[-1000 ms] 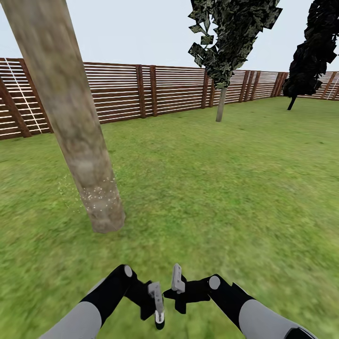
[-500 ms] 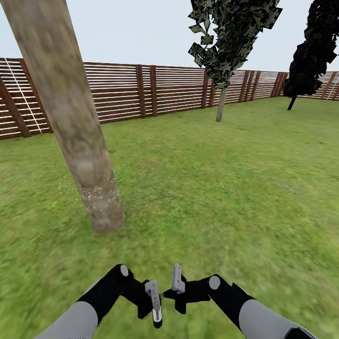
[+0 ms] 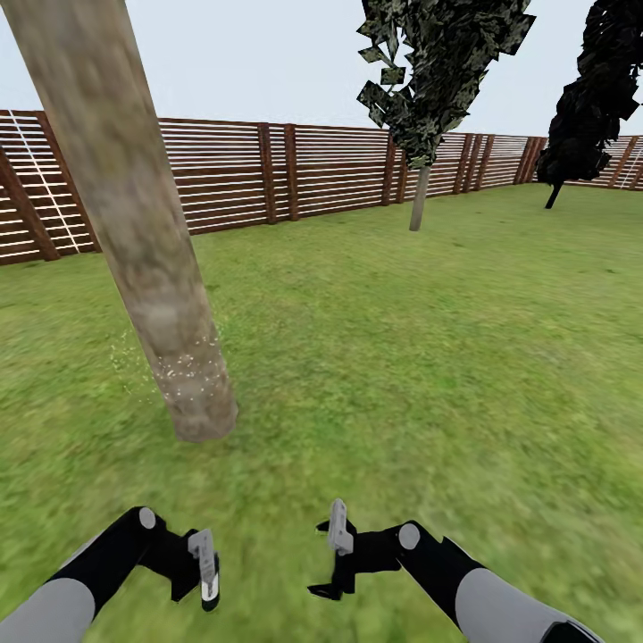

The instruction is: In the garden, pick up the pesticide atomizer on the floor and spray pesticide onto both trees until each tree trunk is fully covered.

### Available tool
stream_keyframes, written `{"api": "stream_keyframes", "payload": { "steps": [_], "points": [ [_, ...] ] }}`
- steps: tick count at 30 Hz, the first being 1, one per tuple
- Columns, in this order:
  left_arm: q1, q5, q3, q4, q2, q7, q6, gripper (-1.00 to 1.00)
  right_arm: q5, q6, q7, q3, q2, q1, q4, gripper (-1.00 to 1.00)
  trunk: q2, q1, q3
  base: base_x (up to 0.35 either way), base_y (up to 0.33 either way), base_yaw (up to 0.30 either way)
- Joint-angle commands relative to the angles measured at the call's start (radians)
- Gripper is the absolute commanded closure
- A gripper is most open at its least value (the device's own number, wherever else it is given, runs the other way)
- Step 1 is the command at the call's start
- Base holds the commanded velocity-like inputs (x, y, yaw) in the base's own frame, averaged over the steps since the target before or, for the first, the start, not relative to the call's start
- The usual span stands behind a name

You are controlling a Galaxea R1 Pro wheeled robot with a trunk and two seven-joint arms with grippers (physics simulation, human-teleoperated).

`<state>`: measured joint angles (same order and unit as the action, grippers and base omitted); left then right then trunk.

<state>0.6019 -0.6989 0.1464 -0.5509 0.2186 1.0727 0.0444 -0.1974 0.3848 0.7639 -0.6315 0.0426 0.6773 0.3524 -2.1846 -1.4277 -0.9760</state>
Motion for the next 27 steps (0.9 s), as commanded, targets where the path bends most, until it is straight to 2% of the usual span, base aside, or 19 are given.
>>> {"api": "stream_keyframes", "payload": {
  "steps": [1, 2, 4, 5, 6, 7, 8, 9, 10, 11, 12, 14, 16, 21, 27],
  "points": [
    [0.0, 0.015, -0.056, 0.011, 0.0, -0.114, 0.006, 1.0, -0.008, 0.006, -0.126, 0.004, -0.007, -0.001, -0.044, -1.0, 0.0, 0.0, -0.001, 0.0, 0.0, 0.0],
    [0.0, 0.041, -0.144, 0.056, -0.002, -0.244, 0.007, 1.0, -0.005, 0.006, -0.278, 0.011, -0.009, -0.003, -0.131, -1.0, 0.0, 0.0, -0.001, 0.0, 0.0, 0.0],
    [-0.002, 0.083, -0.291, 0.169, 0.003, -0.405, 0.0, 1.0, 0.028, 0.007, -0.549, 0.069, -0.01, -0.005, -0.268, -1.0, 0.0, 0.0, -0.001, 0.0, 0.0, 0.0],
    [-0.01, 0.106, -0.389, 0.225, 0.015, -0.488, -0.031, 1.0, 0.072, 0.008, -0.739, 0.11, -0.01, -0.028, -0.301, -1.0, 0.0, 0.0, -0.001, 0.0, 0.0, 0.0],
    [-0.042, 0.122, -0.485, 0.252, 0.025, -0.576, -0.103, 1.0, 0.124, 0.011, -0.908, 0.131, -0.011, -0.077, -0.313, -1.0, 0.0, 0.0, -0.001, 0.0, 0.0, 0.0],
    [-0.066, 0.131, -0.534, 0.259, 0.026, -0.625, -0.146, 1.0, 0.159, 0.017, -0.977, 0.137, -0.011, -0.1, -0.316, -1.0, 0.0, 0.0, -0.001, 0.0, 0.0, 0.0],
    [-0.116, 0.149, -0.634, 0.268, 0.025, -0.731, -0.235, 1.0, 0.262, 0.048, -1.077, 0.142, -0.012, -0.135, -0.32, -1.0, 0.0, 0.0, -0.001, 0.0, 0.0, 0.0],
    [-0.148, 0.159, -0.691, 0.271, 0.024, -0.791, -0.289, 1.0, 0.347, 0.082, -1.112, 0.143, -0.013, -0.152, -0.321, -1.0, 0.0, 0.0, -0.001, 0.0, 0.0, 0.0],
    [-0.176, 0.169, -0.734, 0.274, 0.024, -0.825, -0.335, 1.0, 0.427, 0.115, -1.129, 0.144, -0.017, -0.163, -0.322, -1.0, 0.0, 0.0, -0.001, 0.0, 0.0, 0.0],
    [-0.197, 0.183, -0.769, 0.279, 0.023, -0.846, -0.369, 1.0, 0.486, 0.136, -1.137, 0.144, -0.02, -0.168, -0.321, -1.0, 0.0, 0.0, -0.001, 0.0, 0.0, 0.0],
    [-0.209, 0.2, -0.793, 0.296, 0.023, -0.857, -0.389, 1.0, 0.518, 0.147, -1.14, 0.143, -0.021, -0.171, -0.319, -1.0, 0.0, 0.0, -0.001, 0.0, 0.0, 0.0],
    [-0.219, 0.224, -0.815, 0.358, 0.023, -0.866, -0.405, 1.0, 0.544, 0.156, -1.142, 0.14, -0.017, -0.173, -0.315, -1.0, 0.0, 0.0, -0.001, 0.0, 0.0, 0.0],
    [-0.245, 0.237, -0.822, 0.404, 0.028, -0.871, -0.409, 1.0, 0.553, 0.158, -1.143, 0.141, -0.011, -0.174, -0.314, -1.0, 0.0, 0.0, -0.001, 0.0, 0.0, 0.0],
    [-0.257, 0.258, -0.821, 0.412, 0.023, -0.872, -0.411, 1.0, 0.553, 0.157, -1.145, 0.141, -0.013, -0.175, -0.322, -1.0, 0.0, 0.0, -0.001, 0.0, 0.0, 0.0],
    [-0.258, 0.261, -0.82, 0.414, 0.021, -0.872, -0.411, 1.0, 0.555, 0.155, -1.144, 0.141, -0.013, -0.323, -0.325, -1.0, 0.0, 0.0, -0.001, 0.0, 0.0, 0.0]
  ]
}}
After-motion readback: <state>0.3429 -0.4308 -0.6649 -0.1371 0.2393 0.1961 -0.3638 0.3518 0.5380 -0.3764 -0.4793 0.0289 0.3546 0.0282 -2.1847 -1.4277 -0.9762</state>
